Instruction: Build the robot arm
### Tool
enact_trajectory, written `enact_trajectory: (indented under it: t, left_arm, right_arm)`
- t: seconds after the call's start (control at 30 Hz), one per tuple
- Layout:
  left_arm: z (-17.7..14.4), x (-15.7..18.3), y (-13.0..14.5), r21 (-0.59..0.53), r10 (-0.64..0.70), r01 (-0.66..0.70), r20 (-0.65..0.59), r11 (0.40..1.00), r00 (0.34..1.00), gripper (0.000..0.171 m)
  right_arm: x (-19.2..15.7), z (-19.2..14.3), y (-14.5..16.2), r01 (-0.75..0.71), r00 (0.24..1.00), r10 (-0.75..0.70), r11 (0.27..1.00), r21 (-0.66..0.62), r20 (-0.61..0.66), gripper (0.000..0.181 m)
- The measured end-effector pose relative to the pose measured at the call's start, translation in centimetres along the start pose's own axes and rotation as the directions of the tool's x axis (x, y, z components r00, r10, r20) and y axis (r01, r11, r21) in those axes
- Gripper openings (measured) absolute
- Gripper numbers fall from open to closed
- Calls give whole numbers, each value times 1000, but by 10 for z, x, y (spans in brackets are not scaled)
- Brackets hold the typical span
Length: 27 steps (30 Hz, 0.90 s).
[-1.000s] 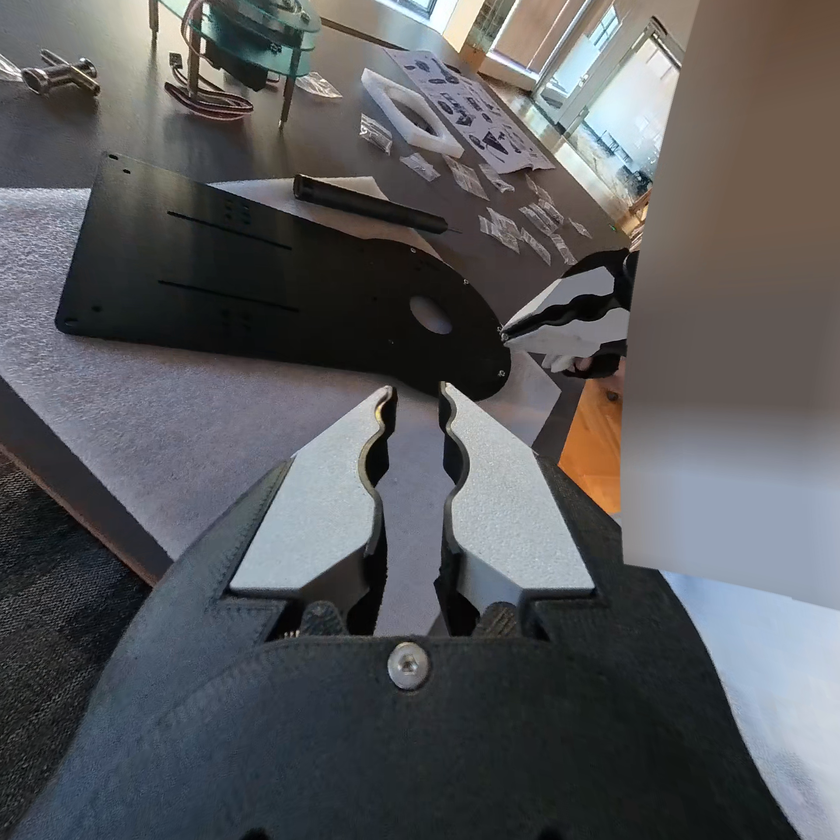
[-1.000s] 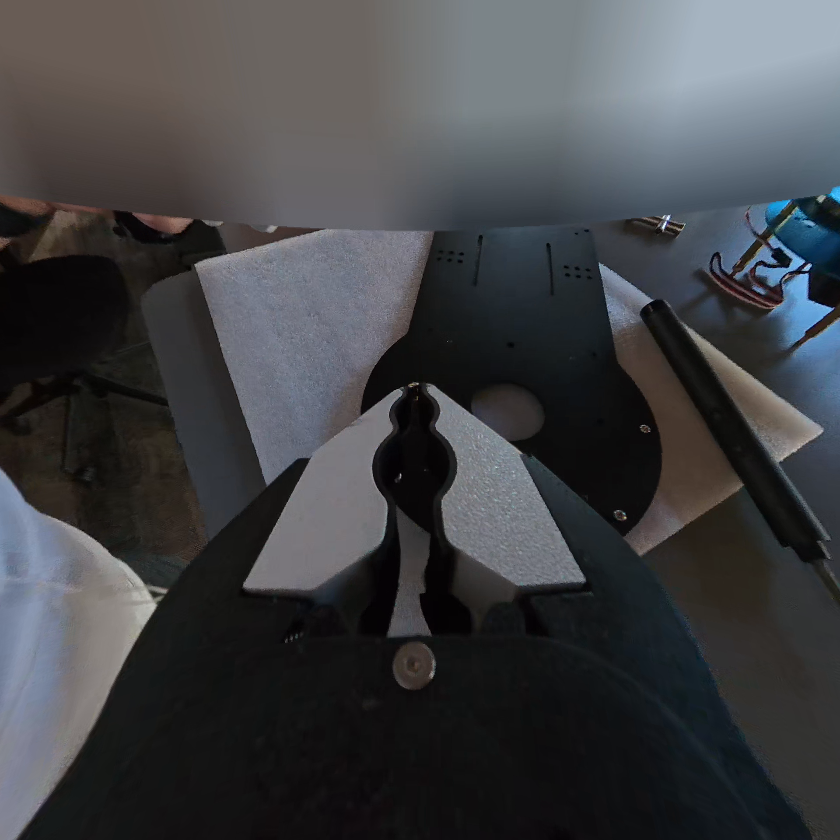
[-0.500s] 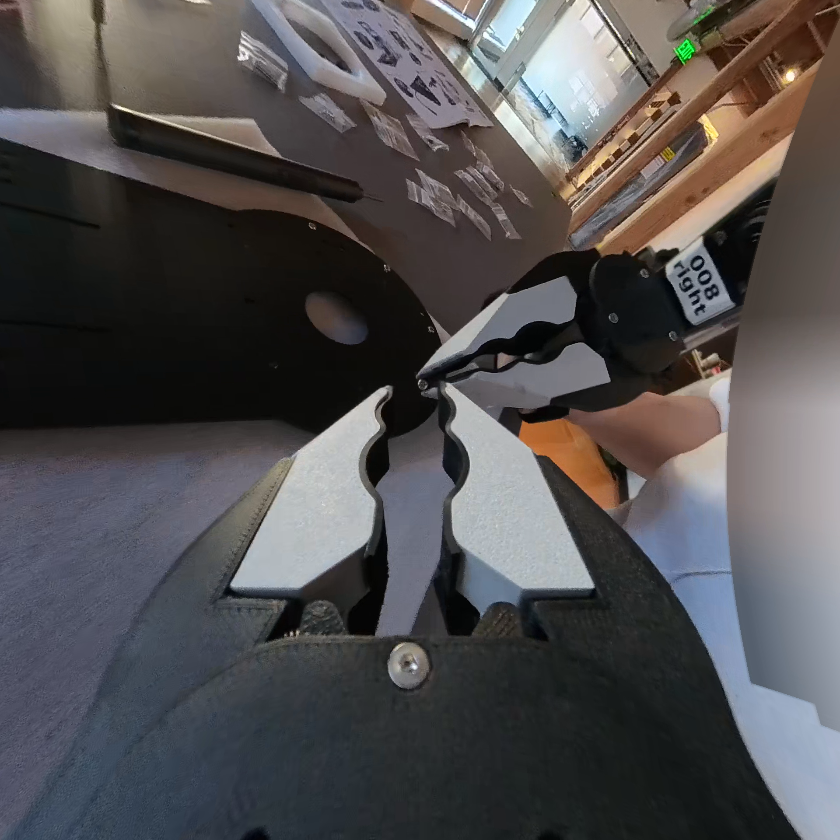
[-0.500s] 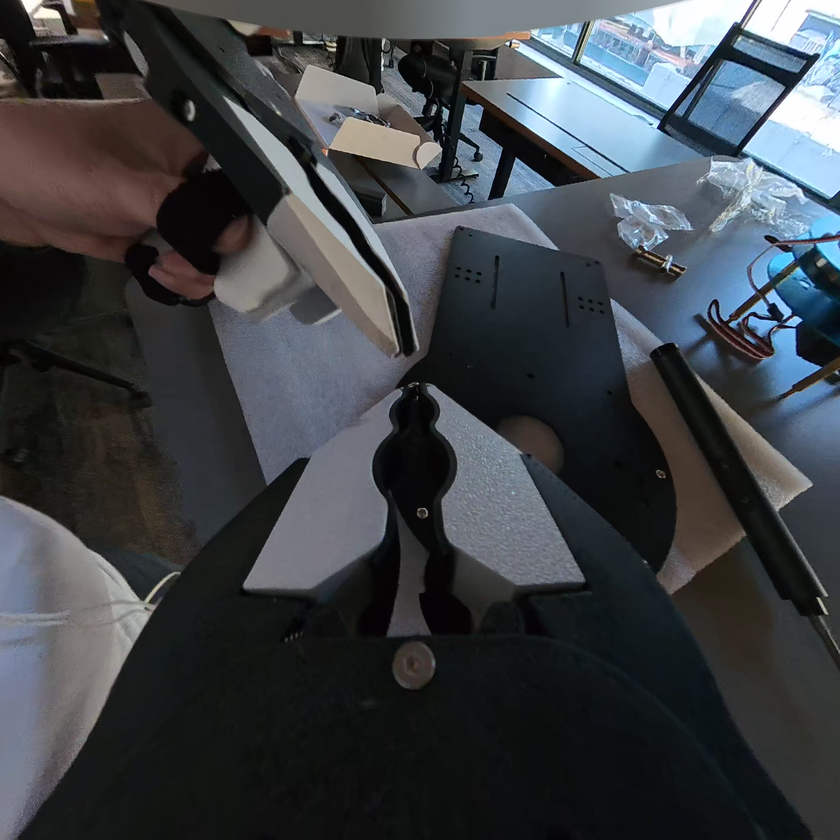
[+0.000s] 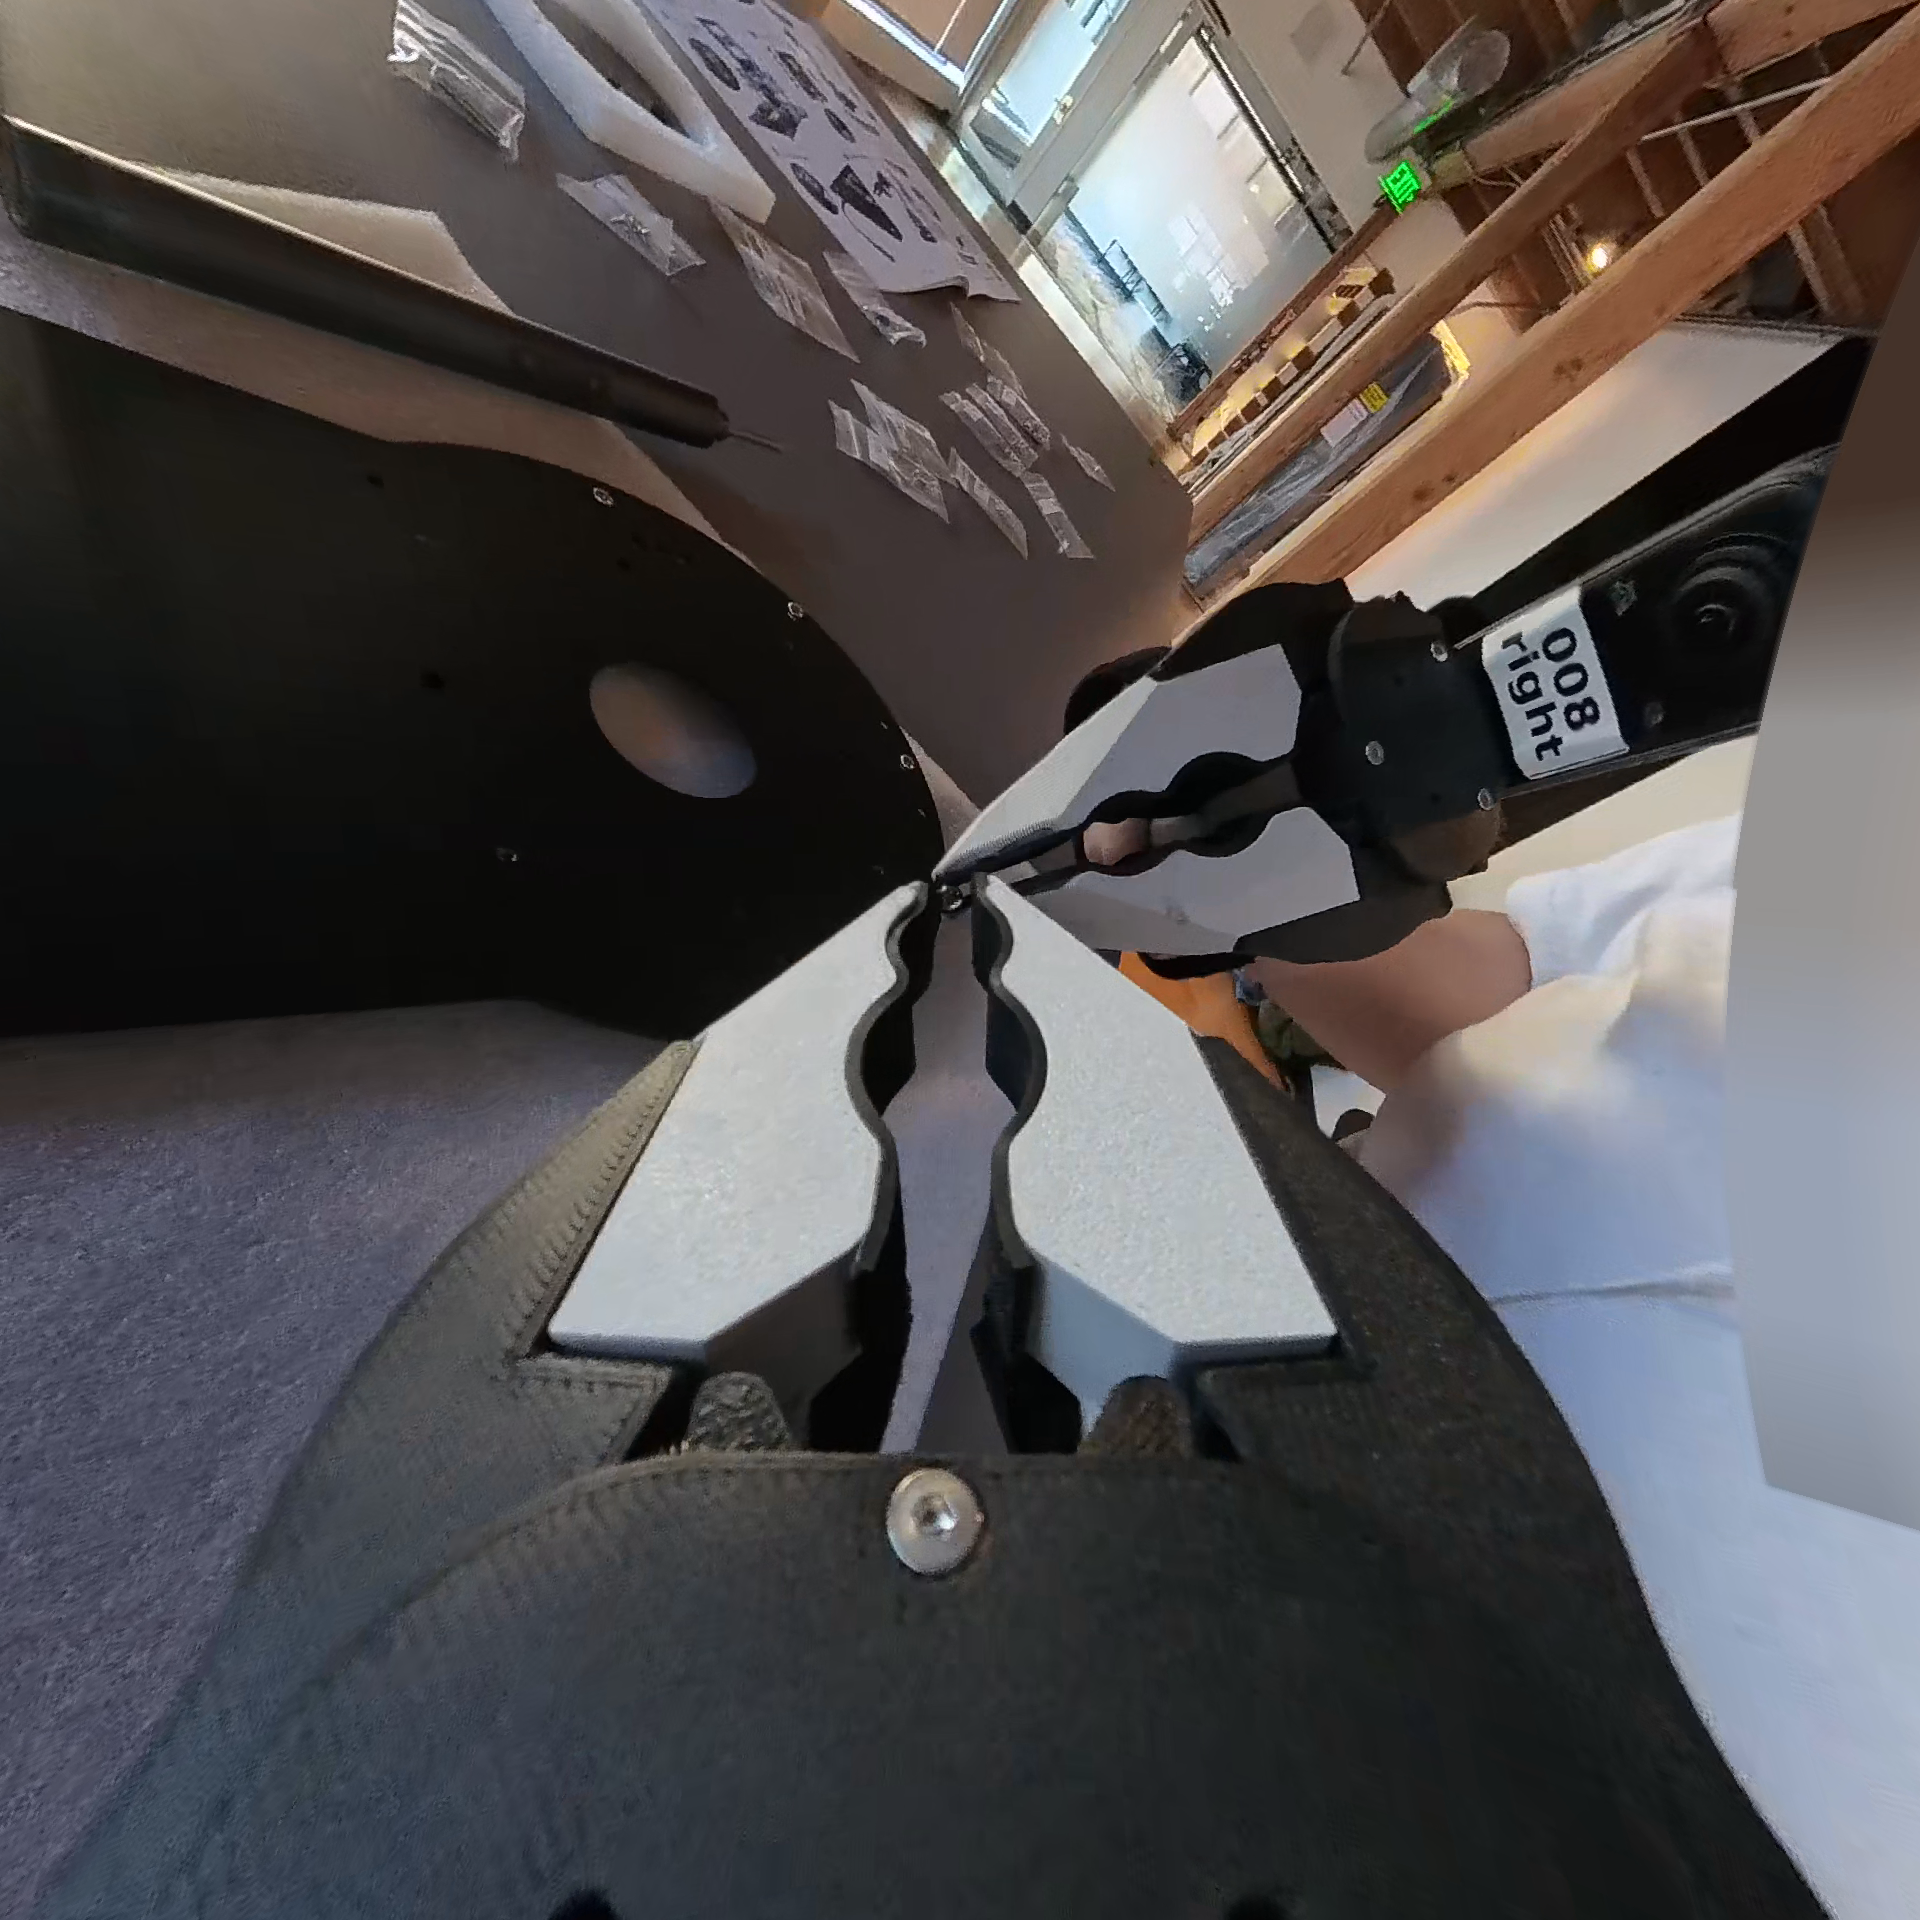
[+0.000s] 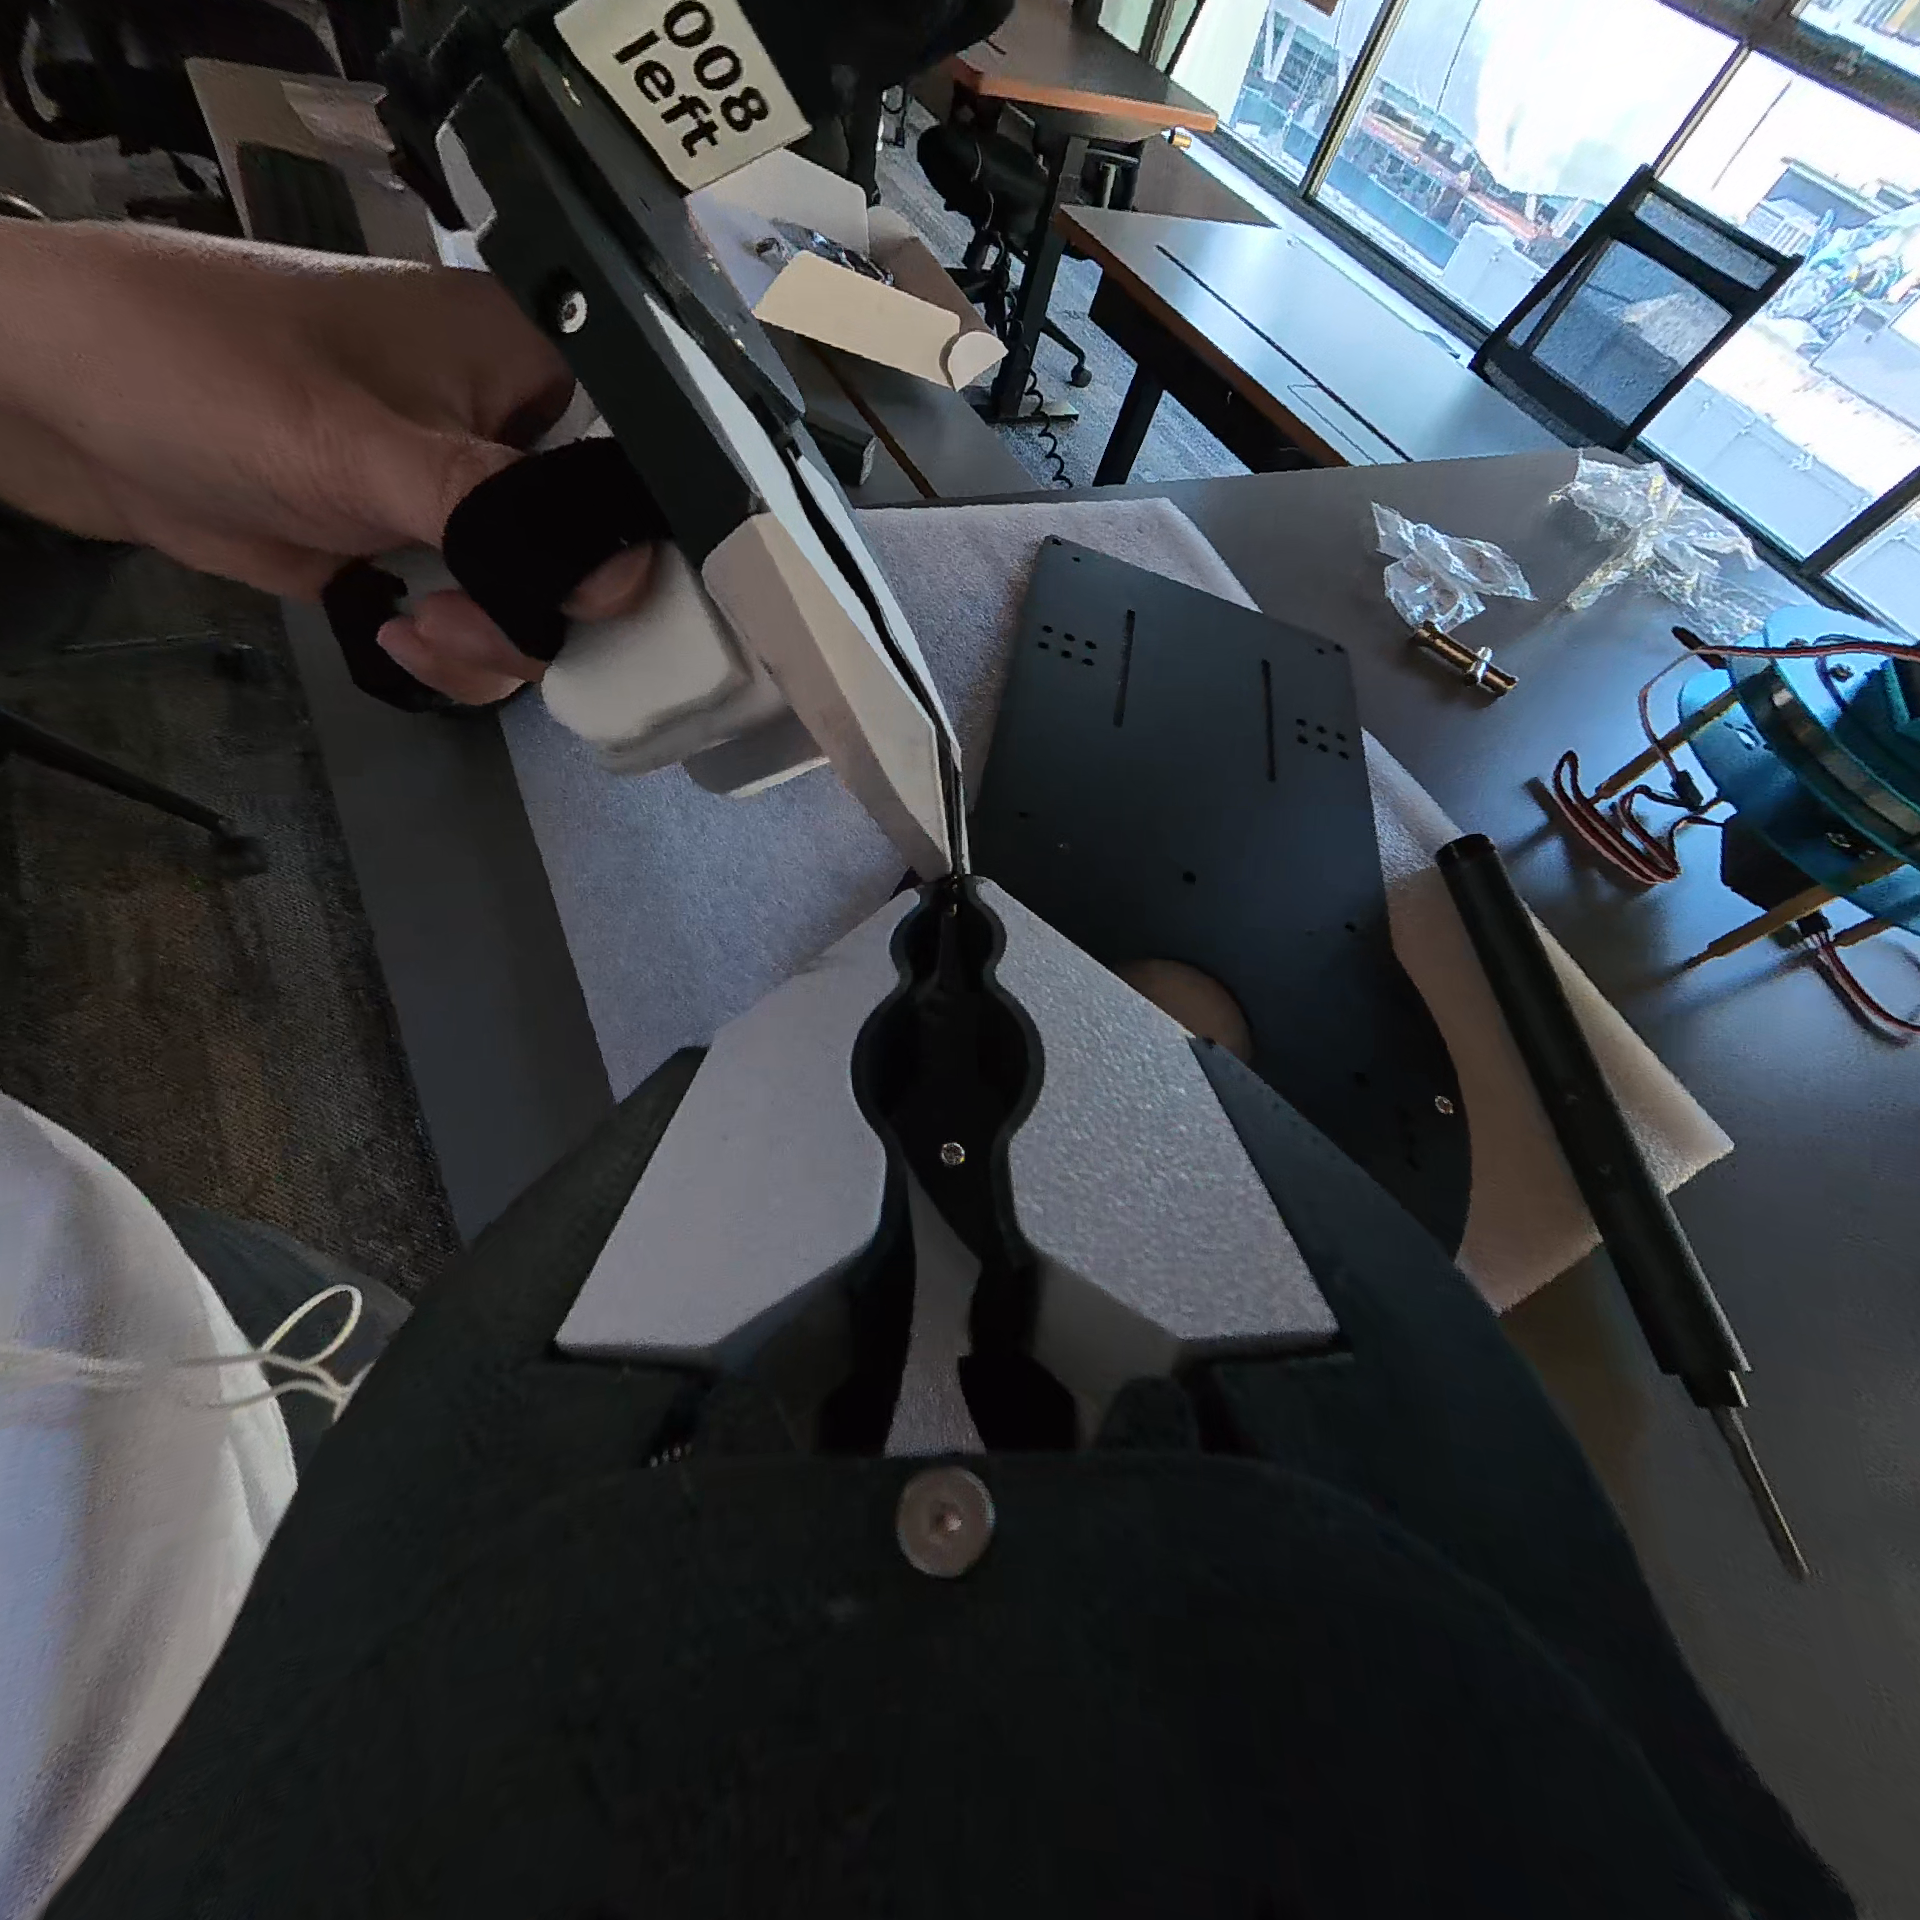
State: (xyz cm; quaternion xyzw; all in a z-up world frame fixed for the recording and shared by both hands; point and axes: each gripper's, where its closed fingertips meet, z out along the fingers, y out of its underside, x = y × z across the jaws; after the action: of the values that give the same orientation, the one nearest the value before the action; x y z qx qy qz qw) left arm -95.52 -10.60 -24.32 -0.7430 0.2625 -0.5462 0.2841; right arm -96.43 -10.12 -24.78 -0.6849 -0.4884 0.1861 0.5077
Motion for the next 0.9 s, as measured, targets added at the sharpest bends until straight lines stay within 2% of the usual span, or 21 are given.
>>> enact_trajectory:
  t: [0.7, 0.9]
  left_arm:
    - [-12, -10, 4, -23, 21, -20, 54, 1000, 998, 0]
    - [-12, -19, 8, -59, -14, 20, 90, 998, 996, 0]
  right_arm:
    - [-7, 14, 3, -53, 995, 54, 998, -16, 82, 0]
    - [0, 9, 10, -42, 998, 44, 998, -49, 52, 0]
